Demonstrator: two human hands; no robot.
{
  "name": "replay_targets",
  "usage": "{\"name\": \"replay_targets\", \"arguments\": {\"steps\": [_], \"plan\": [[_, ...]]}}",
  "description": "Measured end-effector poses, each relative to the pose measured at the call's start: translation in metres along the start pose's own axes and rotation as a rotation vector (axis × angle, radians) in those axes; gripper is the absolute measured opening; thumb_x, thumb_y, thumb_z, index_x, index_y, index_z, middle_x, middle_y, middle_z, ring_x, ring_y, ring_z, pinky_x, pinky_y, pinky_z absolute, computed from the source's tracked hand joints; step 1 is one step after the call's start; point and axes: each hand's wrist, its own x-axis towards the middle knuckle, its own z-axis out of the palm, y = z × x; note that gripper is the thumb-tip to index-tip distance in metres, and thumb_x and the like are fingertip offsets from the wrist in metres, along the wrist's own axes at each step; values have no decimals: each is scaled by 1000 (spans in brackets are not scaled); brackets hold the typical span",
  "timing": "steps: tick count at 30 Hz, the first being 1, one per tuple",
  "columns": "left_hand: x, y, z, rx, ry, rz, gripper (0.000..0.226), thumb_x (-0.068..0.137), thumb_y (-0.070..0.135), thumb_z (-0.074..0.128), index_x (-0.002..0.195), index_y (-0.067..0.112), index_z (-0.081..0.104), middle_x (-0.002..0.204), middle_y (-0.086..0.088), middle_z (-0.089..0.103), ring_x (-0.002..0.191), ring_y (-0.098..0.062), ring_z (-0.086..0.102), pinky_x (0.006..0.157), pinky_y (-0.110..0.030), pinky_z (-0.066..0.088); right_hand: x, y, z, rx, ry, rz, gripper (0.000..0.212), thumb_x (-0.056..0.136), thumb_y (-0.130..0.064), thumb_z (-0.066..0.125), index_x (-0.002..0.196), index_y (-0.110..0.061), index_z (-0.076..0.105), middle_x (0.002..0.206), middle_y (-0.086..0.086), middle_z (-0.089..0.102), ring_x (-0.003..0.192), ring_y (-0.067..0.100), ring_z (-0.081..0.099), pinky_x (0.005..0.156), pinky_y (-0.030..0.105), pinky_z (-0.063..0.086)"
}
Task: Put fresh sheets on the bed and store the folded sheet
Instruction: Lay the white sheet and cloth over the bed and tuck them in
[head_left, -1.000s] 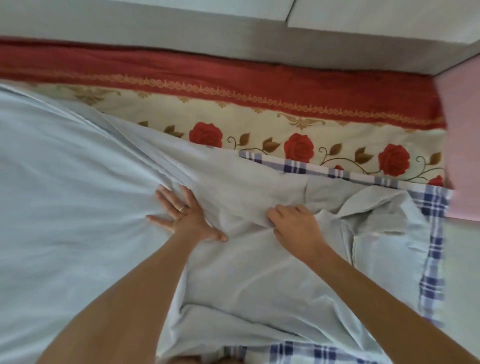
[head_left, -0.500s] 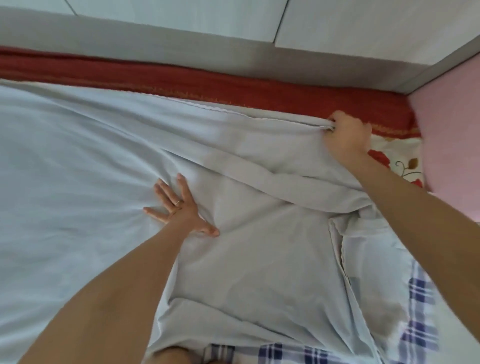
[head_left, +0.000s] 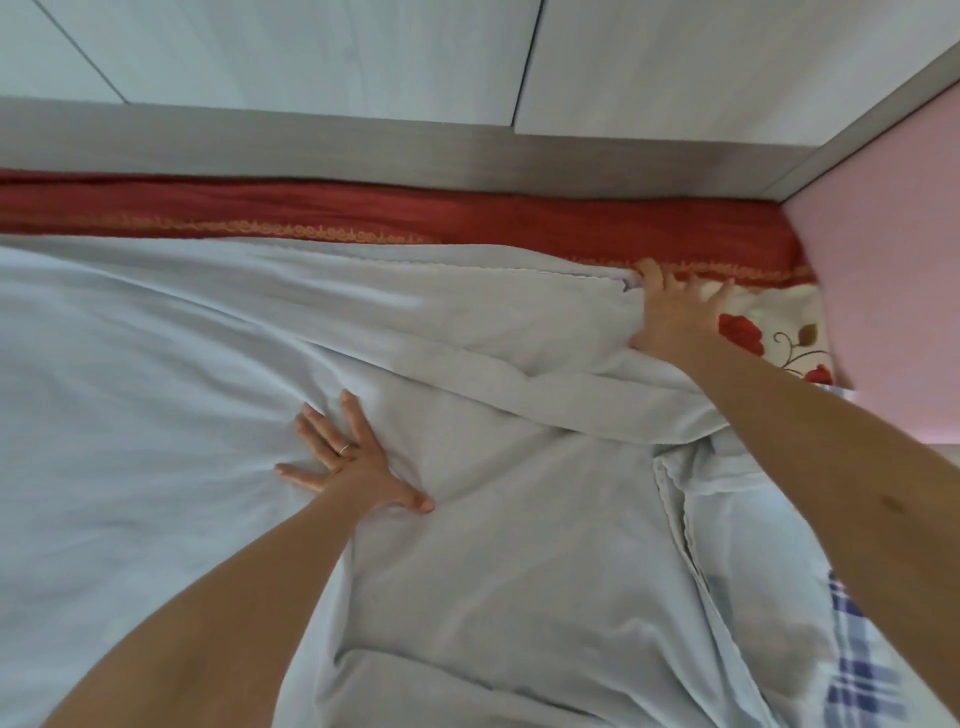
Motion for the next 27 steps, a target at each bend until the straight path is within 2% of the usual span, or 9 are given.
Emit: {"name": "replay_targets", "arguments": {"steps": [5, 8, 11, 15, 18, 21, 23, 25, 27], "plan": [[-7, -3, 7, -72, 128, 75, 162, 45, 64, 82, 127, 18, -50, 132, -27, -51, 126, -39, -45, 102, -70, -7, -20, 21, 21, 446, 23, 150, 39, 90, -14, 51, 127, -9, 39, 124, 18, 53, 111, 37, 53, 82, 39, 41], [-12, 4, 9, -240, 451, 223, 120, 66, 42, 79, 148, 16, -5, 151, -25, -13, 142, -36, -13, 111, -58, -2, -35, 26, 30, 426, 69, -72, 37, 90, -13, 50, 126, -8, 43, 114, 15, 59, 102, 34, 57, 77, 36, 43], [-4, 25, -24, -277, 769, 527, 70, 74, 15, 68, 135, 13, 35, 149, -13, 19, 137, -33, 19, 109, -48, 12, -57, 22, 31, 343, 269, -217, 49, 87, -7, 52, 134, -14, 40, 99, 12, 64, 81, 34, 63, 60, 33, 41], [16, 71, -64, -103, 723, 804, 65, 79, 8, 64, 138, 15, 38, 154, -6, 20, 140, -26, 22, 107, -45, 22, -97, 11, 48, 278, 345, -353, 63, 83, 1, 52, 140, -17, 36, 112, 9, 63, 78, 31, 63, 57, 35, 47], [13, 99, -65, 83, 700, 902, 86, 75, 19, 70, 147, 20, 23, 158, -2, 7, 144, -22, 12, 110, -47, 16, -114, 4, 62, 351, 160, -378, 75, 89, -9, 52, 150, -21, 10, 108, 6, 62, 85, 26, 63, 68, 34, 47], [6, 118, -51, 328, 540, 1023, 79, 76, 32, 69, 144, 27, 30, 157, 5, 14, 144, -13, 9, 113, -43, 4, -120, -4, 69, 749, -86, -360, 84, 88, -15, 56, 151, -22, 0, 108, 6, 61, 78, 14, 57, 68, 26, 44], [1, 130, -38, 482, 418, 1124, 65, 79, 36, 65, 138, 27, 39, 150, 8, 30, 139, -12, 24, 111, -36, 11, -116, -2, 66, 896, -31, -282, 71, 89, -7, 51, 149, -19, 16, 131, 5, 48, 90, 12, 52, 76, 21, 39], [-4, 137, -24, 512, 358, 1171, 66, 81, 34, 63, 141, 22, 37, 147, 6, 36, 132, -14, 36, 105, -33, 24, -102, 8, 64, 763, 156, -202, 70, 85, 0, 49, 146, -21, 23, 144, 4, 34, 115, 21, 49, 89, 28, 42], [-9, 142, -12, 509, 370, 1180, 69, 84, 33, 62, 144, 20, 33, 150, 5, 30, 131, -17, 36, 103, -34, 28, -85, 23, 63, 547, 33, -158, 86, 79, -6, 58, 149, -27, 12, 152, 4, 16, 136, 30, 25, 108, 45, 29]]}}
